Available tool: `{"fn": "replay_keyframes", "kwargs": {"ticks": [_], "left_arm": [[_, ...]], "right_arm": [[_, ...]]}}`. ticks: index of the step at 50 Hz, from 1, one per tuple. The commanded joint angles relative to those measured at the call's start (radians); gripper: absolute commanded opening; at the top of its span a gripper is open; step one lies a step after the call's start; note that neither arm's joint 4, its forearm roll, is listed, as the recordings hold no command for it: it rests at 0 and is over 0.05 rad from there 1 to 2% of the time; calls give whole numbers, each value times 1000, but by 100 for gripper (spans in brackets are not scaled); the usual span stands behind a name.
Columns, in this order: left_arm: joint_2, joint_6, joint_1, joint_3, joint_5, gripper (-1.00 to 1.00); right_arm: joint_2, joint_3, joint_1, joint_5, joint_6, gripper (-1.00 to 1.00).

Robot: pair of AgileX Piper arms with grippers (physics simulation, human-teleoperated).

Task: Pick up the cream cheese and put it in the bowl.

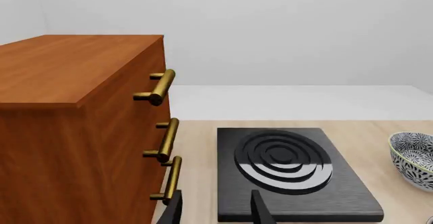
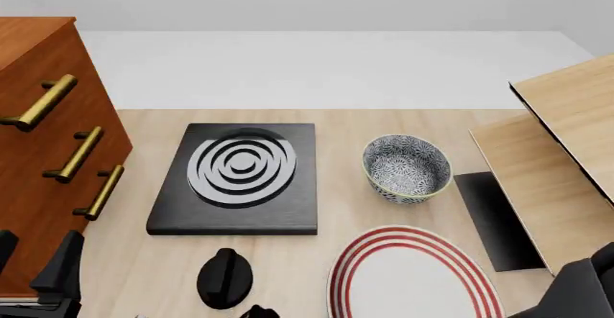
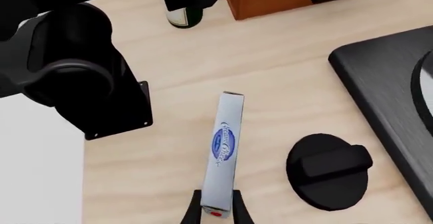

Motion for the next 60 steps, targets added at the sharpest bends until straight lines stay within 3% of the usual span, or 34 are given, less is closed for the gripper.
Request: {"fn": "replay_keyframes", "kwargs": {"ticks": [1,15,39,53,60], "left_arm": [[0,0,0,0,0,100],[0,0,0,0,0,100],[0,0,0,0,0,100],[0,0,0,0,0,100],[0,0,0,0,0,100]], "right_arm": [[-81,26,-8,27,-32,-100],[-212,50,12,115,-55,-100],[-473,203,-76,216,-70,-100],[-769,263,-204,411,-135,-100],[-933,266,-289,560,-160,-100]]}}
